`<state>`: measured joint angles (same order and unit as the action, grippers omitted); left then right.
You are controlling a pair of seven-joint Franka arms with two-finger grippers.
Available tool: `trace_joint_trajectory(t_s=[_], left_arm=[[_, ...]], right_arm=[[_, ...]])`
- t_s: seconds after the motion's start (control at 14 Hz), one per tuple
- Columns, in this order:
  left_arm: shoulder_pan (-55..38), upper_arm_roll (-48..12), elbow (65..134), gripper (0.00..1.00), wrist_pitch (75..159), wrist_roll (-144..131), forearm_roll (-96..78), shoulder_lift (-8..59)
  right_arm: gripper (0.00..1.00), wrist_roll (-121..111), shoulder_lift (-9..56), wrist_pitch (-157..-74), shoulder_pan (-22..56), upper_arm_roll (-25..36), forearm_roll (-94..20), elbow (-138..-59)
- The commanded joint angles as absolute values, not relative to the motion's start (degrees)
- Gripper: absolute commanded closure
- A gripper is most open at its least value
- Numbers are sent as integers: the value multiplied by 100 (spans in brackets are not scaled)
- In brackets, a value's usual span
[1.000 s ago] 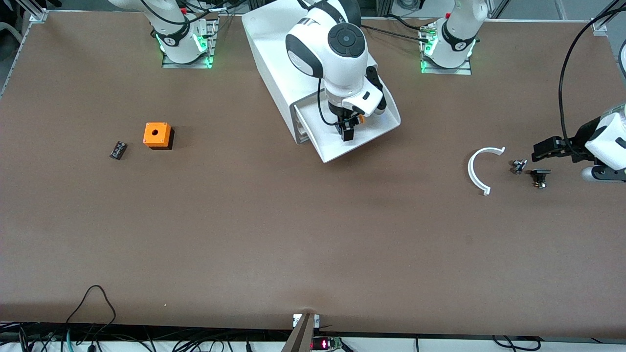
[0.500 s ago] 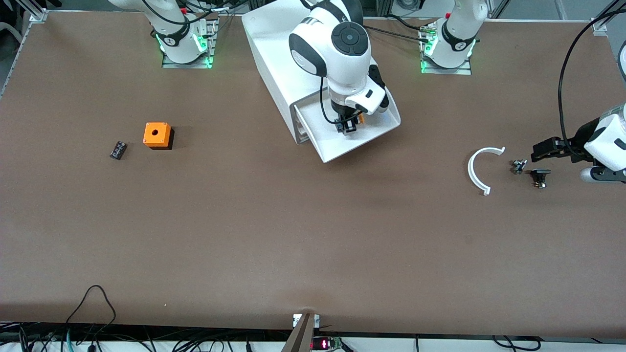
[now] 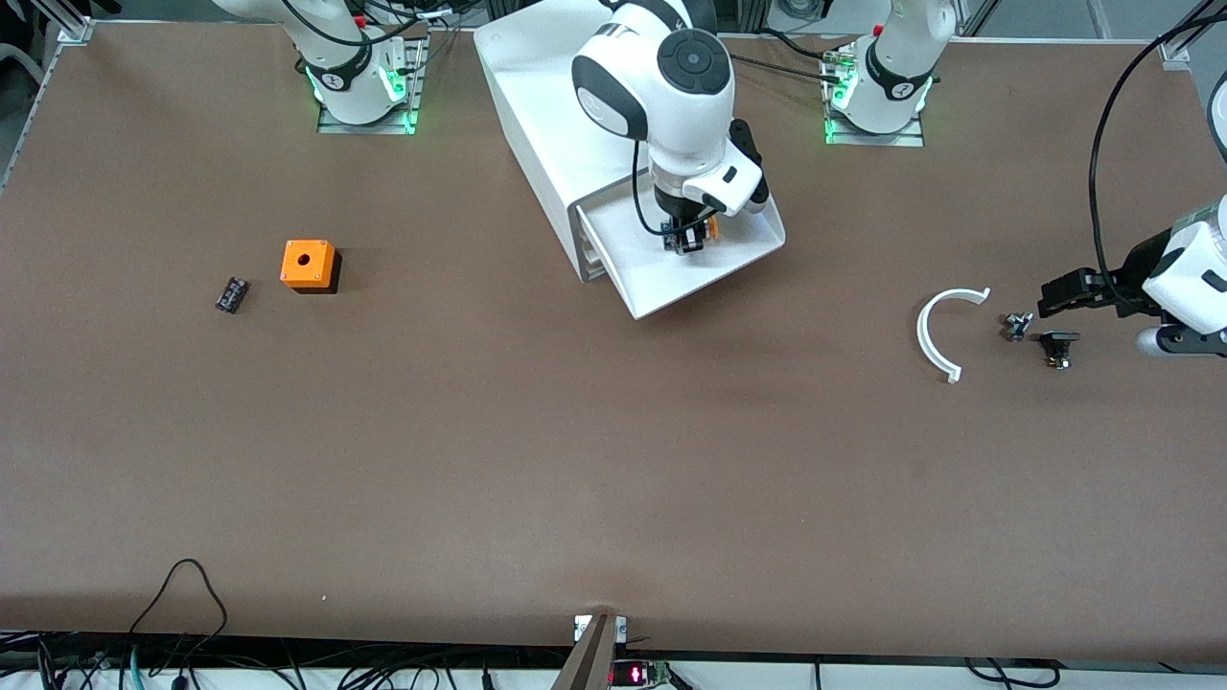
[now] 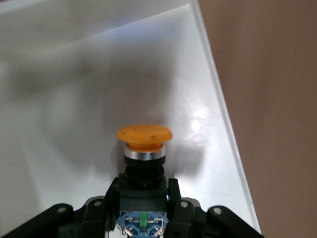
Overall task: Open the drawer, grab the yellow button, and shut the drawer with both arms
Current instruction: 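Grasp the yellow button with the right gripper and lift it out, then carry the button toward the orange box while the left gripper reaches the drawer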
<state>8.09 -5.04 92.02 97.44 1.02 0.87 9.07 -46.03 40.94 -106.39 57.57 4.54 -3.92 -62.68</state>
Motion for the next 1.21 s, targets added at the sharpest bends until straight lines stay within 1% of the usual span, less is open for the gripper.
trace_joint_trajectory(t_s=[0.0, 0.07, 0.21, 0.36, 0.5, 0.57, 0.71, 0.93, 1.07, 1.14], left_arm=[[739, -545, 9369, 0, 9721, -184, 264, 729], [721, -554, 9360, 0, 9721, -237, 255, 738], [686, -571, 9352, 0, 9721, -430, 185, 773], [651, -658, 9430, 0, 9817, -815, 45, 861], [624, -799, 9649, 0, 10115, -1220, -131, 931], [581, -930, 9781, 0, 10308, -1457, -141, 949], [563, -1290, 9983, 0, 10616, -2141, -141, 1063], [484, -1713, 10781, 0, 11738, -3073, -114, 1116], [352, -1924, 11248, 0, 12468, -3619, -97, 1186], [282, -2012, 11337, 0, 12628, -3812, -71, 1291]], right_arm=[[71, -4027, 3763, -10538, 5792, 536, -176, -6196], [71, -3851, 3623, -10538, 5783, 667, -184, -6205], [71, -3368, 3289, -10460, 5783, 1114, -167, -6240], [71, -3244, 3095, -10301, 5766, 1789, -220, -6310], [71, -3042, 2910, -10248, 5696, 2370, -62, -6642], [71, -2876, 2822, -10283, 5417, 2477, -79, -6845], [71, -2402, 2620, -10283, 4775, 2470, -245, -7371], [71, -1644, 2461, -10309, 4054, 2461, -263, -8224], [71, -1373, 2461, -10624, 3728, 2461, -264, -8725], [71, -1136, 2461, -10870, 3553, 2461, -238, -9006]])
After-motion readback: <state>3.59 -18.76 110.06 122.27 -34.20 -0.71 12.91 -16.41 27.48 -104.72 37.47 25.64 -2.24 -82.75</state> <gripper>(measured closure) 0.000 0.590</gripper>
